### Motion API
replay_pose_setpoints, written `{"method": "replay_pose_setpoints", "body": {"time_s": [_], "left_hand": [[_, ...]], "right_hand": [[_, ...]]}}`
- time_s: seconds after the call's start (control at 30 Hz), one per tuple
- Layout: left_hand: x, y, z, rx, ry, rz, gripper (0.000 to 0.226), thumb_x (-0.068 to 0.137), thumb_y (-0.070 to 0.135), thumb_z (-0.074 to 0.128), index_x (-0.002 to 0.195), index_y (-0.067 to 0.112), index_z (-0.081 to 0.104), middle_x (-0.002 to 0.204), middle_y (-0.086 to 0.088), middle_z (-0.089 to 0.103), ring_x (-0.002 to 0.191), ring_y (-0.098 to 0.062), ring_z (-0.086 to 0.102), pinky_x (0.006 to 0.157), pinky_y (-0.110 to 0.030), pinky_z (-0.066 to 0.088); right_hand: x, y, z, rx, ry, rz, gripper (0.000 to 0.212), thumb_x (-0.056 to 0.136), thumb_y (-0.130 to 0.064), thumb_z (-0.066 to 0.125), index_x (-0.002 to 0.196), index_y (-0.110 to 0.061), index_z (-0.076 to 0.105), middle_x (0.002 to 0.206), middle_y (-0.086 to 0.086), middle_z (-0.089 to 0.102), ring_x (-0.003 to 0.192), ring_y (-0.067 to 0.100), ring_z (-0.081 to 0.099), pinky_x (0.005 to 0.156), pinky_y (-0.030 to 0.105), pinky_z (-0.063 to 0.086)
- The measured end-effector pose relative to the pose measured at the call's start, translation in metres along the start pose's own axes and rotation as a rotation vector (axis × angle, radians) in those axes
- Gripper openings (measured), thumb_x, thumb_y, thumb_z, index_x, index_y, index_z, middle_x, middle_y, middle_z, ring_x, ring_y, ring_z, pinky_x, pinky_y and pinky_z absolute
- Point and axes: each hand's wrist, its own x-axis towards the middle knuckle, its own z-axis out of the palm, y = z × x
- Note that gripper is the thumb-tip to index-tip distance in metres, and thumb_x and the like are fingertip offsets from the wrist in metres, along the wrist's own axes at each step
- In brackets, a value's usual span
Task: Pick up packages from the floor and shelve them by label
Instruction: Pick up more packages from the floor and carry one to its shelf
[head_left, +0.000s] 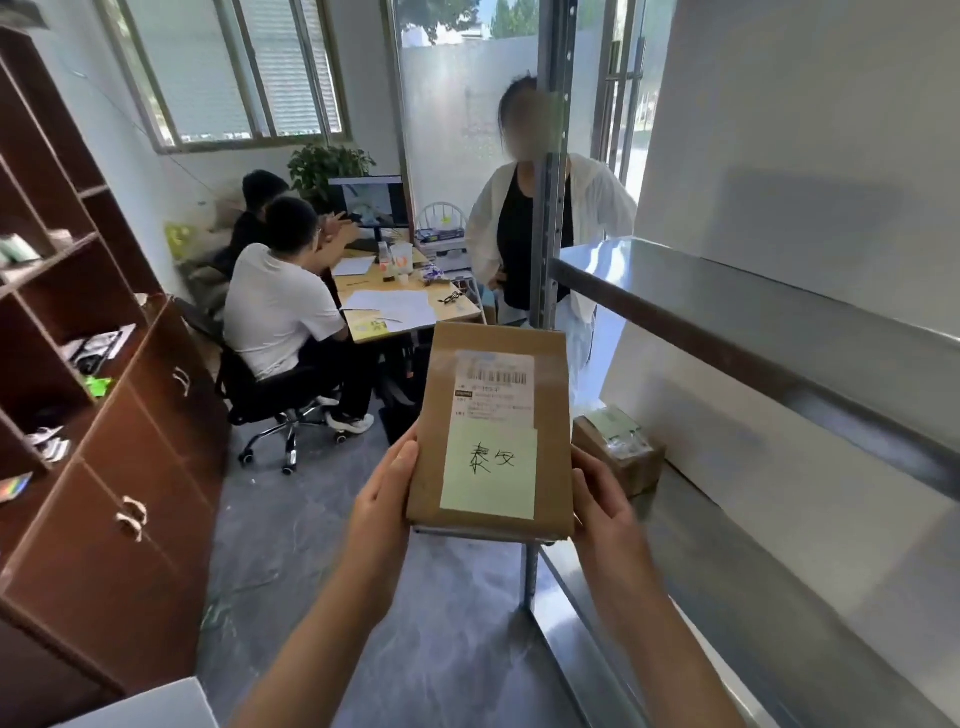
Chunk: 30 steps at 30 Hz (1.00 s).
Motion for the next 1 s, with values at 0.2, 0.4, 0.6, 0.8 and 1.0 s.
{"method": "replay_pose_setpoints", "body": {"time_s": [0.2,0.4,0.6,0.8,1.0], "left_hand": [[0.061,-0.013,0.010,-0.052,-0.048,-0.041,0.047,0.091,0.052,0.053,0.135,0.035,0.060,0.126,0.003,0.071,0.120,-0.017,0.065,0.106,-0.045,0.045],[0.140,-0.025,-0.006,-0.138,-0.130,-0.104,0.036,0.096,0.042,0.046,0.120,0.031,0.070,0.114,0.001,0.077,0.108,-0.017,0.071,0.089,-0.035,0.052],[0.253,-0.025,-0.053,-0.200,-0.313,-0.113,0.043,0.086,0.038,0.057,0.126,0.023,0.066,0.119,-0.005,0.075,0.107,-0.020,0.072,0.087,-0.035,0.055],[0.346,-0.024,-0.078,-0.204,-0.429,-0.161,0.027,0.089,0.034,0.060,0.109,0.028,0.076,0.115,-0.003,0.076,0.102,-0.013,0.074,0.087,-0.031,0.056],[0.381,-0.021,-0.072,-0.198,-0.546,-0.230,0.043,0.087,0.041,0.060,0.124,0.022,0.069,0.119,-0.005,0.075,0.111,-0.022,0.071,0.098,-0.042,0.049]], "right_hand": [[0.052,-0.007,-0.008,-0.102,0.069,-0.011,0.042,0.083,-0.049,0.062,0.122,-0.035,0.066,0.129,-0.002,0.069,0.121,0.019,0.063,0.104,0.044,0.047],[0.102,0.011,0.014,-0.141,0.202,-0.063,0.039,0.085,-0.048,0.068,0.120,-0.032,0.066,0.120,-0.008,0.073,0.118,0.016,0.065,0.109,0.050,0.044],[0.168,0.028,0.069,-0.172,0.359,-0.112,0.042,0.079,-0.038,0.060,0.119,-0.026,0.066,0.112,-0.008,0.076,0.107,0.010,0.070,0.090,0.029,0.056],[0.222,0.030,0.124,-0.190,0.512,-0.143,0.039,0.084,-0.046,0.070,0.117,-0.026,0.066,0.107,-0.008,0.078,0.097,0.007,0.073,0.078,0.023,0.057],[0.243,0.035,0.133,-0.243,0.661,-0.135,0.030,0.087,-0.049,0.061,0.115,-0.042,0.066,0.114,-0.008,0.075,0.111,0.015,0.069,0.102,0.051,0.050]]}}
